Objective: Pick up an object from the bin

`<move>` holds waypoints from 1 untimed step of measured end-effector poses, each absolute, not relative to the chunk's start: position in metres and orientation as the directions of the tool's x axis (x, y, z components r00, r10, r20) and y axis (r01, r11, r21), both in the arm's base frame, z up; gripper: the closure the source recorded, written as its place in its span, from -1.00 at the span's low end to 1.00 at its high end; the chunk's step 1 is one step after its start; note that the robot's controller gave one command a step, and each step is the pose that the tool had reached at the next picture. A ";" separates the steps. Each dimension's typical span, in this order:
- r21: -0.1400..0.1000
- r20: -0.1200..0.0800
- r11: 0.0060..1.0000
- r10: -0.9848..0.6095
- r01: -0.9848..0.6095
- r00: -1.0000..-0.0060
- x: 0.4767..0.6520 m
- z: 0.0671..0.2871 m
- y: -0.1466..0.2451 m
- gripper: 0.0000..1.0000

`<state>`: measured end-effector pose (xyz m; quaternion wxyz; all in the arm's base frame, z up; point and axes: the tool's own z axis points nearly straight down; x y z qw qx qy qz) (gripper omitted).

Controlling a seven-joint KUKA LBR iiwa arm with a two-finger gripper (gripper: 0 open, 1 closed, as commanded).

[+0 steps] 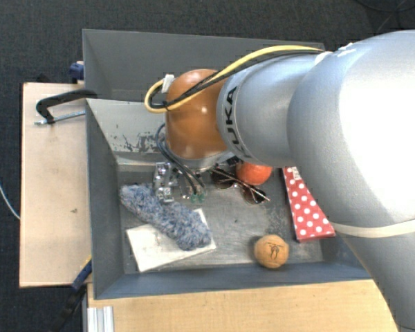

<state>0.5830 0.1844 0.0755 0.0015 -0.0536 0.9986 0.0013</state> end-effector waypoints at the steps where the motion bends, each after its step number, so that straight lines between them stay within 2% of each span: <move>1: 0.001 0.001 0.992 -0.123 -0.123 -0.992 0.583 0.124 0.185 1.00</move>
Offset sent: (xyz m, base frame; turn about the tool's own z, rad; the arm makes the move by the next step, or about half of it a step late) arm -0.0108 -0.0005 0.0310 0.0081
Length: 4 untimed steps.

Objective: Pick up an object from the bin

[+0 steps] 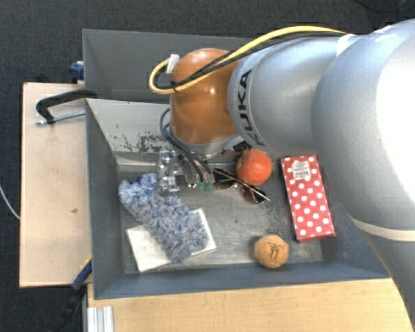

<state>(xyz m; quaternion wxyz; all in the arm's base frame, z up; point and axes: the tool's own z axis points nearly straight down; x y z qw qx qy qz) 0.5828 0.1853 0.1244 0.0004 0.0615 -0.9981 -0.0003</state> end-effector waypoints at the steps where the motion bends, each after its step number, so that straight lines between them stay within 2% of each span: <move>1: 0.003 -0.011 0.993 -0.121 -0.121 -0.993 0.584 0.165 0.186 1.00; 2: 0.002 -0.006 0.984 -0.178 -0.178 -0.984 0.591 0.176 0.190 1.00; 3: 0.002 -0.006 0.984 -0.177 -0.177 -0.984 0.591 0.176 0.190 1.00; 4: 0.002 -0.009 0.988 -0.156 -0.156 -0.988 0.593 0.127 0.187 1.00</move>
Offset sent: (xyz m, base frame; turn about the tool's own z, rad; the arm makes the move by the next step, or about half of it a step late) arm 0.0075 0.0041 0.0501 -0.0556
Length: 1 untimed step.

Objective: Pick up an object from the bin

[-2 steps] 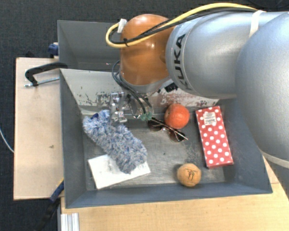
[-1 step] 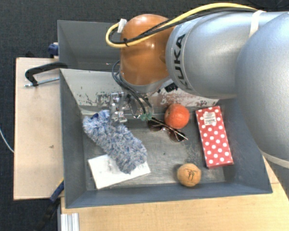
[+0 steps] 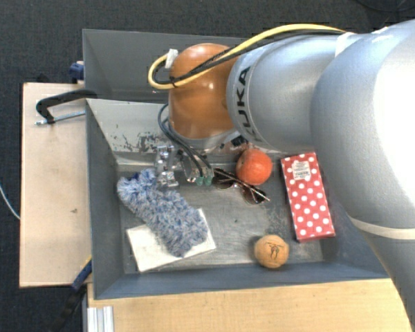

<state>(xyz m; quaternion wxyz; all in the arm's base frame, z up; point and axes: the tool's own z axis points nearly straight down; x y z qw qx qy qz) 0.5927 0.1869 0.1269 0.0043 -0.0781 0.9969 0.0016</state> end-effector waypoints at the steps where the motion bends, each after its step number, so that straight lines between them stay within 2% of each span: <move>1: 0.000 0.010 0.986 -0.165 -0.165 -0.986 0.589 0.128 0.190 1.00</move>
Offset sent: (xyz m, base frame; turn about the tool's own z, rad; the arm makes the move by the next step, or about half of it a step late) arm -0.0091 -0.0077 0.1846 -0.0042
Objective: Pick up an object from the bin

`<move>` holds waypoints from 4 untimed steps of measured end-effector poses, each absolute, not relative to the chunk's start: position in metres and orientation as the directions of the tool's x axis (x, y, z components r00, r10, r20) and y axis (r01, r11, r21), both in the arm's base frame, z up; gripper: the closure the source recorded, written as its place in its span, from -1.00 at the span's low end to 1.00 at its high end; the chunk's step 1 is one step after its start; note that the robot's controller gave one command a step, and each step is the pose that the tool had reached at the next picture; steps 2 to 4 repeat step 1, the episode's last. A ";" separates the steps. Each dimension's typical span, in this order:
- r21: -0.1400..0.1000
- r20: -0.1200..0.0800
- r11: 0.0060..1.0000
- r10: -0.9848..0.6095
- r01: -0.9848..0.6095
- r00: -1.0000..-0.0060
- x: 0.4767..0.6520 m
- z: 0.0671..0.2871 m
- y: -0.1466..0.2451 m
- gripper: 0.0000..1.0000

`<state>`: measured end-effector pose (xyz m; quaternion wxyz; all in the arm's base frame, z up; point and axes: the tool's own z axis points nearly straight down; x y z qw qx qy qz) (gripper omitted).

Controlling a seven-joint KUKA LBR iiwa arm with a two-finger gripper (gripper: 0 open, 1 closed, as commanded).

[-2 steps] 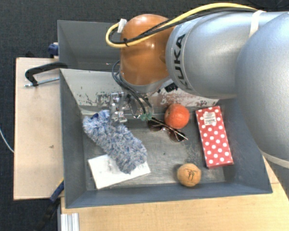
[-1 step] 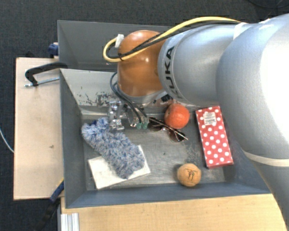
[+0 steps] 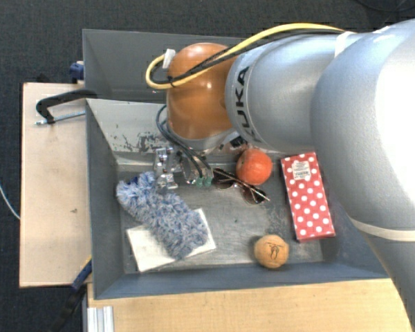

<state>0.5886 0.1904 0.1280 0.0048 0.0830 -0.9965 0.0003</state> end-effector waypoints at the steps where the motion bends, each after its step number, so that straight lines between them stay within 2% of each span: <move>1: 0.002 -0.012 0.987 -0.160 -0.160 -0.987 0.585 0.316 0.181 1.00; 4: 0.002 -0.012 0.987 -0.160 -0.160 -0.987 0.585 0.316 0.181 1.00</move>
Offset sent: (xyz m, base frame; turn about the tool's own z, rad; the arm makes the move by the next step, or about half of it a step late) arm 0.0000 0.0000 0.0000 0.0000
